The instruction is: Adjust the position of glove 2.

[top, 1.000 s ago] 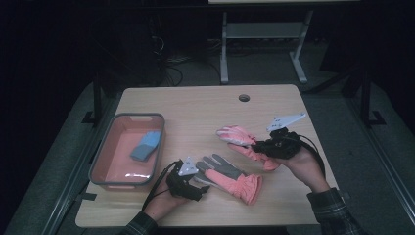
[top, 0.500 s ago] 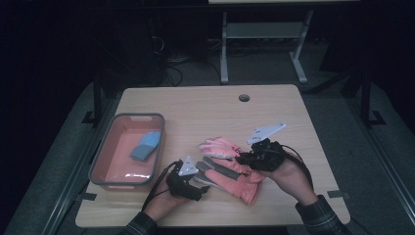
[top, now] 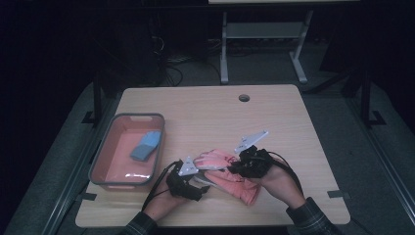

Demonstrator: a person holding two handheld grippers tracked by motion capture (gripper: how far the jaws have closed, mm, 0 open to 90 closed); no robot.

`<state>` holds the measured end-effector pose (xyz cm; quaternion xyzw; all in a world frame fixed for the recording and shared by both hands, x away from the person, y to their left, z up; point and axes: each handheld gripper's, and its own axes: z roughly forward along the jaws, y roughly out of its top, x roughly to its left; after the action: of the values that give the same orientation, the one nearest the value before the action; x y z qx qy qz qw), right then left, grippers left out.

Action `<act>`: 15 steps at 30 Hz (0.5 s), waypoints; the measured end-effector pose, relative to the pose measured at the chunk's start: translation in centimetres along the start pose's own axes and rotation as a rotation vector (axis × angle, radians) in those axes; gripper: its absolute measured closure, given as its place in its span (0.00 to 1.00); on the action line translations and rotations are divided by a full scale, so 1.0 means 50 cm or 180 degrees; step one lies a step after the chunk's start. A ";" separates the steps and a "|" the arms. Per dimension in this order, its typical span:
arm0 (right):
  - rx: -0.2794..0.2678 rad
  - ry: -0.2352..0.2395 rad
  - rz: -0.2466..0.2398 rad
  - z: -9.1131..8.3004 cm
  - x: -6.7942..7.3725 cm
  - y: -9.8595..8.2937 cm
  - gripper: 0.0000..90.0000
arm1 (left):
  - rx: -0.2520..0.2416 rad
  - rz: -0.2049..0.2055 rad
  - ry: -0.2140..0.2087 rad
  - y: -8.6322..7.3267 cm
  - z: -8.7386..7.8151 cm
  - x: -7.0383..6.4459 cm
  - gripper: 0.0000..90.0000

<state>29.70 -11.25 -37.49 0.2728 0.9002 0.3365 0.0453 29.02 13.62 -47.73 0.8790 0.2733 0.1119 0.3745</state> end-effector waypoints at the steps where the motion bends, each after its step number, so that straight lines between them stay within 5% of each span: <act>1: 0.0008 0.0002 0.0013 0.005 0.003 0.000 0.92 | 0.0000 -0.0001 0.0000 0.000 0.000 0.000 0.14; 8: 0.0108 0.0053 -0.0007 0.033 0.006 -0.005 0.89 | -0.0009 -0.0001 0.0004 0.000 0.000 0.000 0.14; 15: -0.0068 0.0200 0.0064 0.010 -0.008 -0.004 0.71 | 0.0000 -0.0001 0.0000 0.000 0.000 0.000 0.14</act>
<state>30.09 -11.27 -38.05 0.2707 0.8947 0.3549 0.0165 29.02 13.62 -47.73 0.8789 0.2734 0.1119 0.3745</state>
